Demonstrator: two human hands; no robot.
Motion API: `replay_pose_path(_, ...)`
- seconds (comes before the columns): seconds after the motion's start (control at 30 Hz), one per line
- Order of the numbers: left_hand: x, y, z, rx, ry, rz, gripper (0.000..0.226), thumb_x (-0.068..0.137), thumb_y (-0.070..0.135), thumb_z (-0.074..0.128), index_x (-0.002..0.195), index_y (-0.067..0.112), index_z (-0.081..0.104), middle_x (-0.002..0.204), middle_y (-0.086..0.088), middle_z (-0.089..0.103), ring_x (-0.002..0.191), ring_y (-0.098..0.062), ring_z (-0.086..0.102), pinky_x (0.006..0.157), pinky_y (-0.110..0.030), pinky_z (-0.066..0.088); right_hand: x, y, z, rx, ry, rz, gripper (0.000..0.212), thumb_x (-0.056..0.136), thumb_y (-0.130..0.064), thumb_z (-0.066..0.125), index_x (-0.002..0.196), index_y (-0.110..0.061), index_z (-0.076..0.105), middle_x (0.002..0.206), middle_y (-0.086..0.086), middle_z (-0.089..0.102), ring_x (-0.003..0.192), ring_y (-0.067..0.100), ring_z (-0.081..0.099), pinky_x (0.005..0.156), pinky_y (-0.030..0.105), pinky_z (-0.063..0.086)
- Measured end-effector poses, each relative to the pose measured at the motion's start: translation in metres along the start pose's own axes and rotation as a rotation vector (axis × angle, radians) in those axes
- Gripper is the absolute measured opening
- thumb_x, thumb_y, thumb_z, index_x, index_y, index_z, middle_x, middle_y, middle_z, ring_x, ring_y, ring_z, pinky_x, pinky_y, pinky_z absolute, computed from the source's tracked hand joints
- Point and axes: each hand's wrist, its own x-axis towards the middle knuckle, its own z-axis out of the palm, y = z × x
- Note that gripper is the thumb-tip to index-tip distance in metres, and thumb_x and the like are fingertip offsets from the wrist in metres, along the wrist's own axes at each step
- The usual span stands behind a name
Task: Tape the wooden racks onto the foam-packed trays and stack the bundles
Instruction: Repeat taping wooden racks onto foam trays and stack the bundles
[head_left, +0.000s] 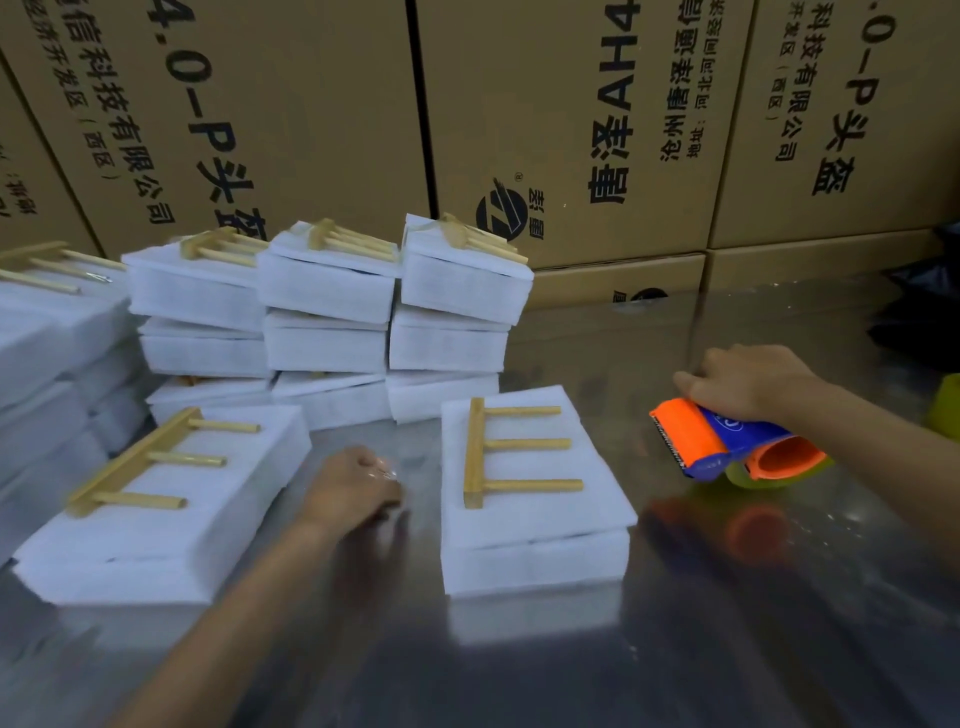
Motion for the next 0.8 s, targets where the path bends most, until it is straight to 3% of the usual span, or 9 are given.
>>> replay_pose_path(0.2, -0.016, -0.004, 0.046, 0.235, 0.066, 0.325, 0.023, 0.088, 0.012, 0.062, 0.102, 0.029, 0.059, 0.092, 0.016, 0.059, 0.104, -0.019, 0.054, 0.085, -0.028, 0.037, 0.007, -0.011, 0.005, -0.064, 0.041, -0.030, 0.050, 0.095, -0.061, 0.028, 0.073, -0.023, 0.052, 0.071, -0.002, 0.056, 0.066, 0.012, 0.050, 0.066, 0.032, 0.035)
replay_pose_path(0.27, -0.018, -0.011, 0.043, 0.490, 0.106, 0.321, 0.030, 0.092, 0.038, 0.060, 0.122, 0.037, 0.055, 0.124, 0.009, 0.055, 0.133, -0.021, 0.036, 0.100, -0.036, 0.028, 0.007, -0.011, 0.007, -0.068, 0.051, -0.027, 0.052, 0.095, -0.060, 0.029, 0.071, -0.021, 0.053, 0.071, -0.001, 0.056, 0.065, 0.013, 0.051, 0.065, 0.032, 0.035)
replay_pose_path(0.3, -0.017, -0.014, 0.039, 0.591, 0.098, 0.272, 0.045, 0.092, 0.049, 0.057, 0.135, 0.038, 0.048, 0.147, 0.001, 0.042, 0.144, -0.024, 0.023, 0.108, -0.040, 0.023, 0.007, -0.010, 0.006, -0.068, 0.058, -0.027, 0.053, 0.094, -0.060, 0.029, 0.071, -0.021, 0.054, 0.070, -0.001, 0.057, 0.065, 0.013, 0.051, 0.065, 0.032, 0.035)
replay_pose_path(0.37, -0.015, -0.016, 0.029, 0.687, 0.064, 0.189, 0.076, 0.090, 0.061, 0.054, 0.155, 0.037, 0.021, 0.166, -0.003, 0.009, 0.152, -0.026, 0.004, 0.117, -0.045, 0.016, 0.006, -0.009, 0.007, -0.062, 0.069, -0.024, 0.054, 0.094, -0.060, 0.029, 0.072, -0.020, 0.055, 0.070, 0.000, 0.058, 0.065, 0.014, 0.052, 0.065, 0.032, 0.035)
replay_pose_path(0.43, -0.013, -0.003, 0.021, 0.652, 0.111, 0.194, 0.088, 0.091, 0.057, 0.057, 0.159, 0.030, 0.008, 0.167, -0.006, 0.005, 0.152, -0.029, 0.004, 0.118, -0.046, 0.016, 0.007, -0.007, 0.008, -0.041, 0.082, -0.022, 0.053, 0.094, -0.060, 0.031, 0.071, -0.019, 0.056, 0.068, 0.001, 0.058, 0.065, 0.015, 0.053, 0.063, 0.032, 0.034)
replay_pose_path(0.57, -0.008, 0.053, 0.028, 0.269, 0.358, 0.535, 0.051, 0.095, 0.022, 0.059, 0.144, 0.013, 0.046, 0.144, -0.010, 0.050, 0.136, -0.029, 0.039, 0.109, -0.032, 0.028, 0.007, 0.000, 0.009, 0.012, 0.102, 0.008, 0.051, 0.094, -0.058, 0.032, 0.072, -0.019, 0.058, 0.069, 0.001, 0.058, 0.065, 0.015, 0.052, 0.059, 0.031, 0.030)
replay_pose_path(0.67, -0.010, 0.116, 0.066, 0.183, 0.102, 0.709, 0.032, 0.096, 0.018, 0.050, 0.128, 0.021, 0.057, 0.121, -0.001, 0.065, 0.112, -0.019, 0.059, 0.093, -0.028, 0.043, 0.006, 0.006, 0.007, 0.064, 0.084, 0.026, 0.052, 0.095, -0.059, 0.031, 0.075, -0.019, 0.059, 0.072, 0.001, 0.060, 0.067, 0.015, 0.053, 0.063, 0.031, 0.032)
replay_pose_path(0.73, -0.015, 0.147, 0.103, 0.271, -0.172, 0.670, 0.029, 0.097, 0.021, 0.044, 0.123, 0.024, 0.058, 0.114, -0.002, 0.068, 0.101, -0.020, 0.063, 0.087, -0.034, 0.051, 0.004, 0.009, 0.007, 0.085, 0.062, 0.024, 0.052, 0.095, -0.059, 0.030, 0.076, -0.020, 0.059, 0.073, 0.001, 0.060, 0.068, 0.015, 0.054, 0.064, 0.031, 0.034)
replay_pose_path(0.8, -0.018, 0.161, 0.136, 0.395, -0.315, 0.580, 0.024, 0.099, 0.028, 0.043, 0.110, 0.021, 0.063, 0.109, -0.006, 0.069, 0.101, -0.027, 0.063, 0.087, -0.037, 0.052, 0.003, 0.010, 0.007, 0.088, 0.052, 0.025, 0.051, 0.096, -0.059, 0.030, 0.078, -0.021, 0.058, 0.074, 0.001, 0.060, 0.069, 0.016, 0.054, 0.065, 0.032, 0.034)
